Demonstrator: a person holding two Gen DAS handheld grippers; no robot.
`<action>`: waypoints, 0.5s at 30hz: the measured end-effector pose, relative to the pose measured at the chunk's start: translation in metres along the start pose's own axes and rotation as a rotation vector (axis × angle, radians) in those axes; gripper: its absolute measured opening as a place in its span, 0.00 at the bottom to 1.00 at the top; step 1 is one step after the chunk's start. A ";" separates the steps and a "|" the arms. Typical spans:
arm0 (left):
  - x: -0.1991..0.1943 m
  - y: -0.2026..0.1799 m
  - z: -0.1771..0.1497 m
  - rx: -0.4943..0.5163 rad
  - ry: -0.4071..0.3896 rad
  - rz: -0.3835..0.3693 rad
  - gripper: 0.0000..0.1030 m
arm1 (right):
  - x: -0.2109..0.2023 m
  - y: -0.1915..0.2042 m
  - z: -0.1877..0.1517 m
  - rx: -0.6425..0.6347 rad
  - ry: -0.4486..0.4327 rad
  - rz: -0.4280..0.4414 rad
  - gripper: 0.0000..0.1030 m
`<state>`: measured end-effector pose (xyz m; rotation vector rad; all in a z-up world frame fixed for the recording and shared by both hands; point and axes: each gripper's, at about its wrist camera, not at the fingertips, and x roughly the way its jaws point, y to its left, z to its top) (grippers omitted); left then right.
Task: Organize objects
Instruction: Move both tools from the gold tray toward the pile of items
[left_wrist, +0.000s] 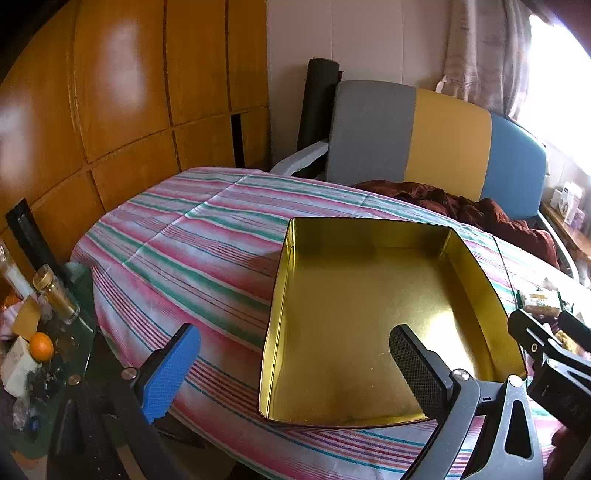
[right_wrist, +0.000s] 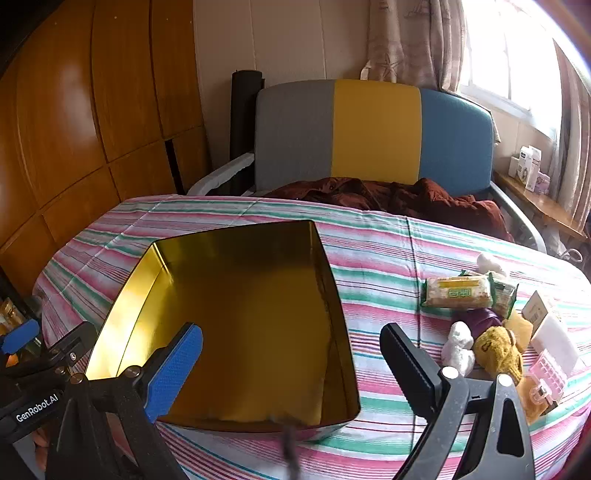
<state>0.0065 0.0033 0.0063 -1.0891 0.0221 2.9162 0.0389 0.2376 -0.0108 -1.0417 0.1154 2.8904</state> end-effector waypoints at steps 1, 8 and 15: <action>0.000 -0.001 0.000 0.004 -0.003 0.001 1.00 | -0.001 -0.001 0.000 0.000 -0.002 -0.002 0.96; -0.002 -0.004 -0.001 0.027 -0.009 0.002 1.00 | -0.006 -0.012 0.003 0.001 -0.014 -0.013 0.96; -0.003 -0.009 0.000 0.045 -0.012 -0.001 1.00 | -0.010 -0.030 0.007 0.031 -0.023 -0.043 0.96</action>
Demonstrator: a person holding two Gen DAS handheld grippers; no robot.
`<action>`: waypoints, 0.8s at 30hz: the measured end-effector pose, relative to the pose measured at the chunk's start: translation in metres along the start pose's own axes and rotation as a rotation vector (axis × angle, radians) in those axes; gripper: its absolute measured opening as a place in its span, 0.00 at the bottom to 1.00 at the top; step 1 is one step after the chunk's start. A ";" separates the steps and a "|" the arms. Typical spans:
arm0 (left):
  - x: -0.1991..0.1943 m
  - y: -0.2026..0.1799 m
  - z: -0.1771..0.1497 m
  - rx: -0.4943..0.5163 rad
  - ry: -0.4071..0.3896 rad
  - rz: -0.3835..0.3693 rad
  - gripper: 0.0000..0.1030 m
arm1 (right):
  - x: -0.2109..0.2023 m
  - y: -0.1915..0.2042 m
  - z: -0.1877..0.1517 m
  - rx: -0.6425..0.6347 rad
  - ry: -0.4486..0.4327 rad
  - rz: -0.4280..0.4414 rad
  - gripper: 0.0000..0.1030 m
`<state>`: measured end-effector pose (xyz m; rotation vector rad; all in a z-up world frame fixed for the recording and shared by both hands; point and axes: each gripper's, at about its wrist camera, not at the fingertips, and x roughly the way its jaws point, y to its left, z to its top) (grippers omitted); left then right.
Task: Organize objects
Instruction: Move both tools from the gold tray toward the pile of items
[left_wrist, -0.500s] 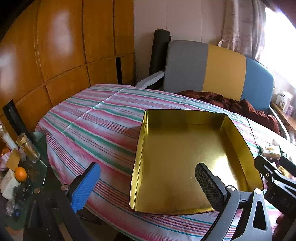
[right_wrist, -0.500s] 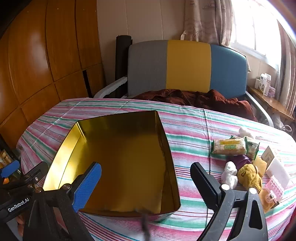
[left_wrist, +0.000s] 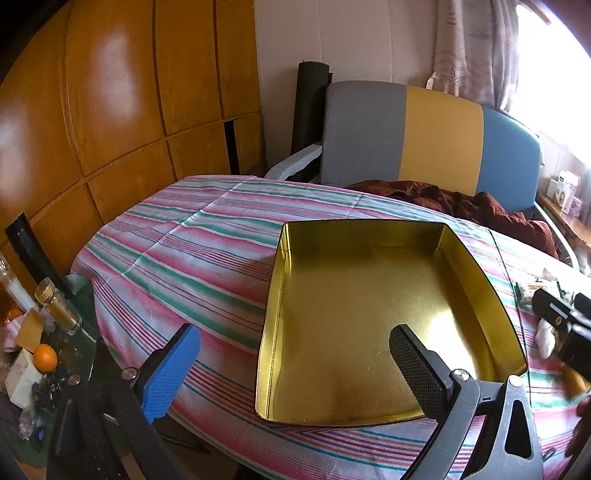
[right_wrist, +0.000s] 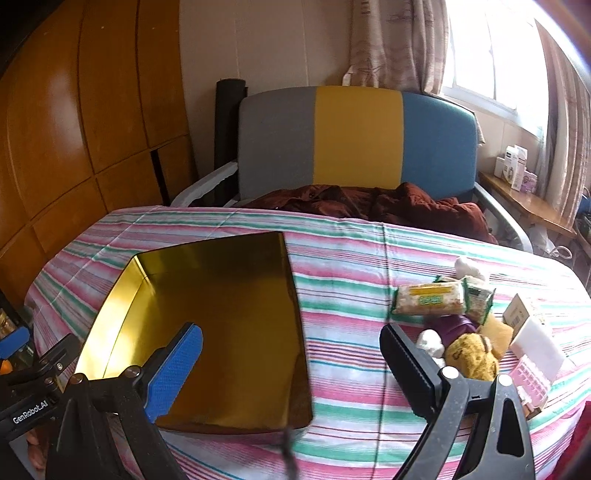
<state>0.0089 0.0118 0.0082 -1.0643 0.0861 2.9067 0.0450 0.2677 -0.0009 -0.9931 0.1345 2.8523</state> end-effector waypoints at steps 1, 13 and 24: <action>0.000 -0.001 0.000 0.003 0.000 -0.001 1.00 | -0.002 -0.005 0.001 0.009 -0.004 -0.006 0.96; 0.000 -0.011 -0.002 0.066 0.058 -0.293 1.00 | -0.022 -0.101 0.015 0.170 -0.033 -0.090 0.96; -0.007 -0.056 0.005 0.157 0.081 -0.546 1.00 | -0.052 -0.265 0.006 0.510 -0.044 -0.123 0.96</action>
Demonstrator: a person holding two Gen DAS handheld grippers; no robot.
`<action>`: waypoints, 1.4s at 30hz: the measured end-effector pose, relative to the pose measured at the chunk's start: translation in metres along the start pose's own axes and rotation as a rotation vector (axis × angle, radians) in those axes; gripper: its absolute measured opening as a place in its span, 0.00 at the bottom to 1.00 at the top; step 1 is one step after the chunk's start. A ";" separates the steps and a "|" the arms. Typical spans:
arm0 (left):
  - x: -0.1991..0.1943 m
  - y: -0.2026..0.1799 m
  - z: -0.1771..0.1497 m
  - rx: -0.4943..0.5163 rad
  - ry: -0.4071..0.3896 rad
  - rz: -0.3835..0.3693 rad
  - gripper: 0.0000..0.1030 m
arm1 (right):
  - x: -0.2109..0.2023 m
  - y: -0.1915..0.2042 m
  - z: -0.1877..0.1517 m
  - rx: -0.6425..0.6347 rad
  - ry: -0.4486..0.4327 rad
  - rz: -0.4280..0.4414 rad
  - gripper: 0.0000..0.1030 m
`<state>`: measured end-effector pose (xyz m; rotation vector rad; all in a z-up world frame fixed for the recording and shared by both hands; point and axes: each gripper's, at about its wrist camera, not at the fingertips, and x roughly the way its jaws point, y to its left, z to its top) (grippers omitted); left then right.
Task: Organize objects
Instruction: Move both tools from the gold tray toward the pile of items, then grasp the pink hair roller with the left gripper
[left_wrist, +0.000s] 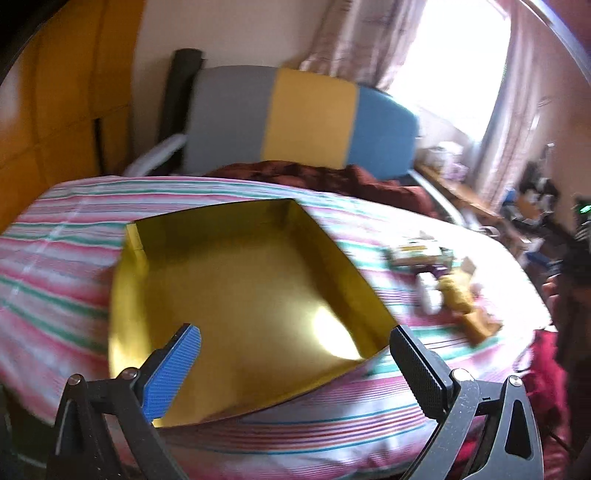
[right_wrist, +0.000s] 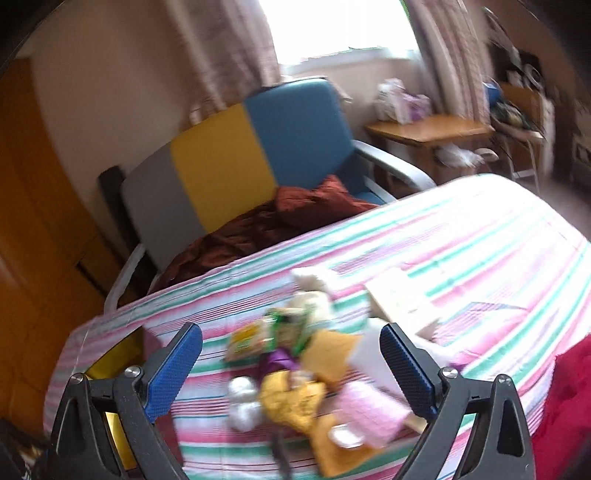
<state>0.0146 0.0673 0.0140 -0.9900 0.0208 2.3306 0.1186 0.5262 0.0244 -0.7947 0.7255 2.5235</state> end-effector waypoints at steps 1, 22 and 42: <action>0.003 -0.006 0.003 0.016 0.011 -0.030 1.00 | 0.002 -0.009 -0.001 0.014 0.006 -0.007 0.96; 0.117 -0.181 0.021 0.353 0.238 -0.215 1.00 | 0.022 -0.090 -0.015 0.312 0.073 0.070 0.96; 0.160 -0.285 0.021 0.574 0.313 -0.382 0.88 | 0.015 -0.128 -0.020 0.495 0.051 0.011 0.96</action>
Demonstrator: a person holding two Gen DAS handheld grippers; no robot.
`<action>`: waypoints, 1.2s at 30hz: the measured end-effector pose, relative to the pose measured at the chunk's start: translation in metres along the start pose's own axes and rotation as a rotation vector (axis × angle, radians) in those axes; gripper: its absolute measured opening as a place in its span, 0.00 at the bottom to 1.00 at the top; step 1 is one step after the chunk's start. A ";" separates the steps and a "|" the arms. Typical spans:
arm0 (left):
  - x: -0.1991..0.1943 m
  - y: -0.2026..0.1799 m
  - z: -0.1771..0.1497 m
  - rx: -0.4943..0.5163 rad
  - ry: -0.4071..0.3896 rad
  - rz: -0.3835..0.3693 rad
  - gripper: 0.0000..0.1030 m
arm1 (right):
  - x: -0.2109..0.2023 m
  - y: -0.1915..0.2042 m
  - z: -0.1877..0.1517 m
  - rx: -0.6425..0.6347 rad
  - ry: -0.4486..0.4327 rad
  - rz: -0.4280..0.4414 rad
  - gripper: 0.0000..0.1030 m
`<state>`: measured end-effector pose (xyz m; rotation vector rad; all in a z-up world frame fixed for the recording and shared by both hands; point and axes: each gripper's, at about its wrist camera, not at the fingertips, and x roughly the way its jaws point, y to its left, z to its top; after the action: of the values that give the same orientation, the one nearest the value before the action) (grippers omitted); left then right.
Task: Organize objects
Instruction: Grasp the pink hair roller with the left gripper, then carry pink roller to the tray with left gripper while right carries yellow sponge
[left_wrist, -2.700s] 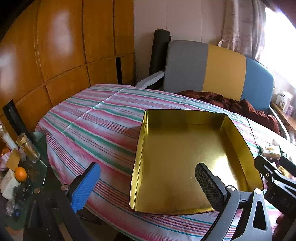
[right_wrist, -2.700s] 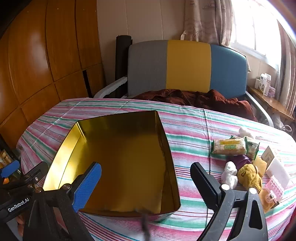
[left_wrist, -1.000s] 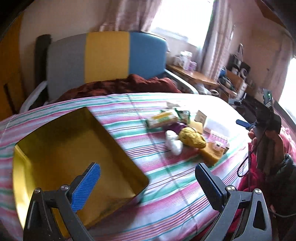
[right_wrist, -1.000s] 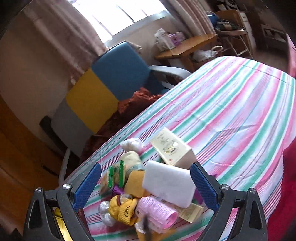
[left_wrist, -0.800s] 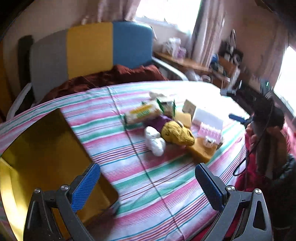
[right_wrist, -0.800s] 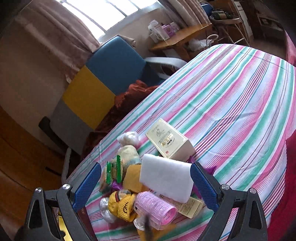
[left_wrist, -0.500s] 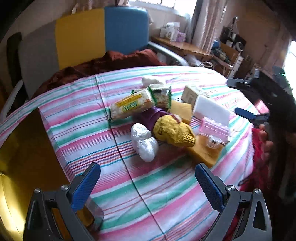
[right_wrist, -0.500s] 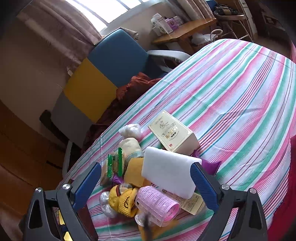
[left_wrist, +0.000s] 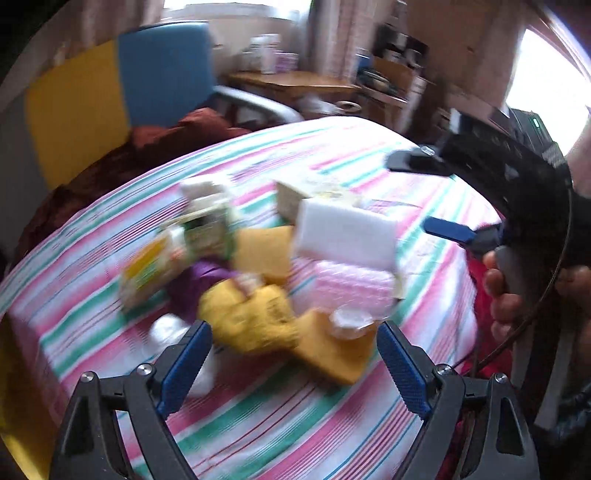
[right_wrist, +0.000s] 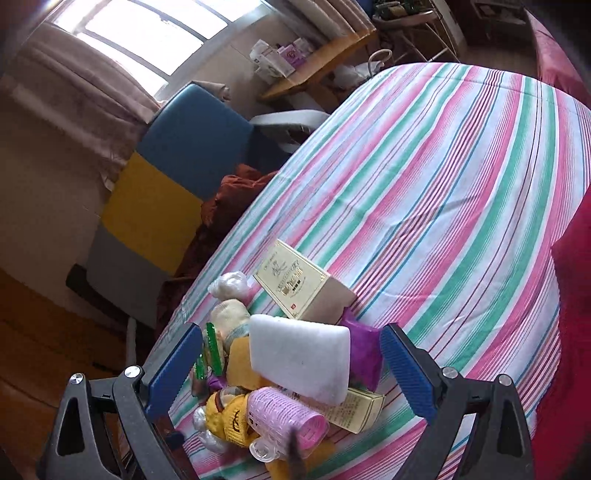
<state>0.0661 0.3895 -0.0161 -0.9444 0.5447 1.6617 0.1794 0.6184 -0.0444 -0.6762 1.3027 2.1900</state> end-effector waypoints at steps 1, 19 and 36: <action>0.004 -0.006 0.003 0.032 0.006 -0.013 0.88 | -0.001 0.000 0.001 0.003 -0.004 0.012 0.96; 0.042 -0.013 0.017 0.057 0.024 -0.149 0.63 | 0.021 -0.002 -0.001 -0.005 0.109 0.031 0.96; -0.046 0.113 -0.052 -0.438 -0.116 -0.133 0.63 | 0.060 0.081 -0.068 -0.415 0.479 0.264 0.91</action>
<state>-0.0212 0.2890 -0.0216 -1.1606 0.0331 1.7333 0.0936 0.5341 -0.0589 -1.3198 1.2115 2.6568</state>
